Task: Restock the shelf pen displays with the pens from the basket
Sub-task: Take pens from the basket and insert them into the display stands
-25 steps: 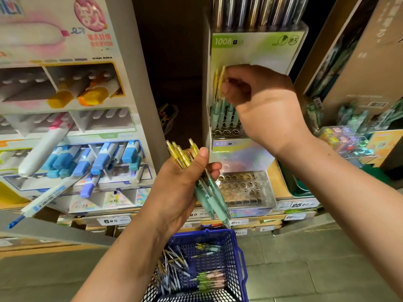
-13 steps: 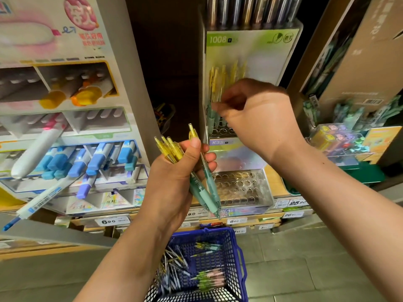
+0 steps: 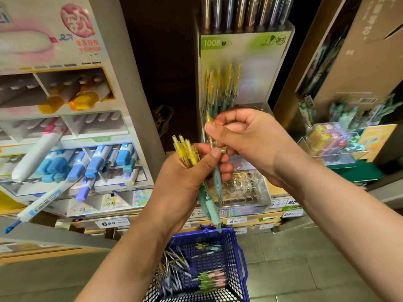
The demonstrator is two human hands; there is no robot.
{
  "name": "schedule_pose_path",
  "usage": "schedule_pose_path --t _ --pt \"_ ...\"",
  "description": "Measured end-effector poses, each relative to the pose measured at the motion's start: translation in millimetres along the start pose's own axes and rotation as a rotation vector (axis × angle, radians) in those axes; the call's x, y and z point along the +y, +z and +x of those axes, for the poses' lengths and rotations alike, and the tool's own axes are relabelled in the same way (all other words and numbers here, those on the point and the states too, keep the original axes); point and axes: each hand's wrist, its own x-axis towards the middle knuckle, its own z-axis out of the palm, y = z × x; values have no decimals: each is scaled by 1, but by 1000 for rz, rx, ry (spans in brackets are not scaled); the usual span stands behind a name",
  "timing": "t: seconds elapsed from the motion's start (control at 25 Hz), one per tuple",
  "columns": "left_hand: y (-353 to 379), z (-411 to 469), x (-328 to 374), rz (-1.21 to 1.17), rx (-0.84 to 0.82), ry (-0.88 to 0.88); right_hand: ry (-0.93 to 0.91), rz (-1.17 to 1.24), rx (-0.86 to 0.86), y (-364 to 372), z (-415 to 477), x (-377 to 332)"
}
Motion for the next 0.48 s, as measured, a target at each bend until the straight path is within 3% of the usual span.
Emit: schedule_pose_path --t 0.2,0.32,0.48 --pt "-3 -1 2 6 41 3 -23 -20 -7 -6 0 -8" --pt "-6 -1 -1 19 96 -55 -153 139 229 -19 9 -24" --pt "-6 -3 -3 -26 111 -145 -379 49 426 -35 24 -43"
